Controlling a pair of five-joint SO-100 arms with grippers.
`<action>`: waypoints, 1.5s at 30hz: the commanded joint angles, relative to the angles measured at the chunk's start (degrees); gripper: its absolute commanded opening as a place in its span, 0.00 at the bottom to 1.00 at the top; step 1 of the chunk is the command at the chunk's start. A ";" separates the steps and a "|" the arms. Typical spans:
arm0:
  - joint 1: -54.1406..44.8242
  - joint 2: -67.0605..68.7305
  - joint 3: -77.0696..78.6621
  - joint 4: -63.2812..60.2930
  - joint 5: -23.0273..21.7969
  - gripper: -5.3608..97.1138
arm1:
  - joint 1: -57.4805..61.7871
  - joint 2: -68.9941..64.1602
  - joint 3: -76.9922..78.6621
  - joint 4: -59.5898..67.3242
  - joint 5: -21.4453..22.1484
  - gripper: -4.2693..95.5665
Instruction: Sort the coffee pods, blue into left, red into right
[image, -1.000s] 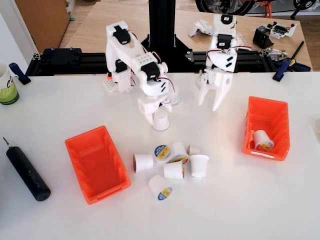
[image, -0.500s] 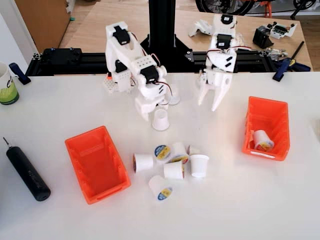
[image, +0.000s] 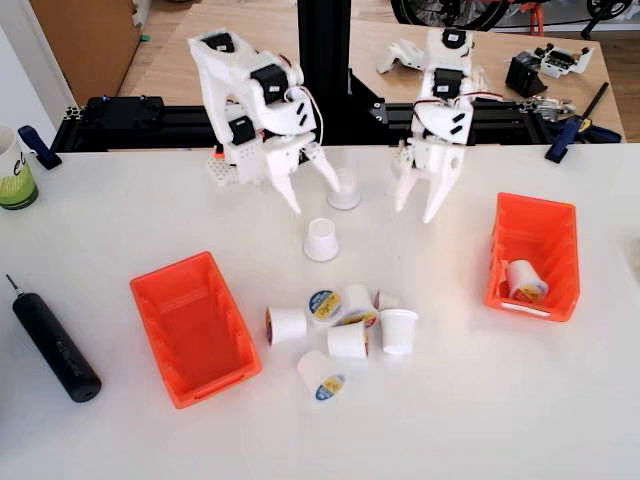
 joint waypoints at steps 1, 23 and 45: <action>0.35 0.70 6.42 -12.39 0.97 0.34 | 0.53 -0.09 -0.18 -0.53 0.00 0.28; -1.14 15.64 37.09 -40.43 3.34 0.34 | 1.05 -0.62 -0.09 -1.41 0.53 0.28; -1.58 17.40 55.46 -65.21 2.90 0.33 | 0.88 -1.67 -0.26 -2.46 1.23 0.28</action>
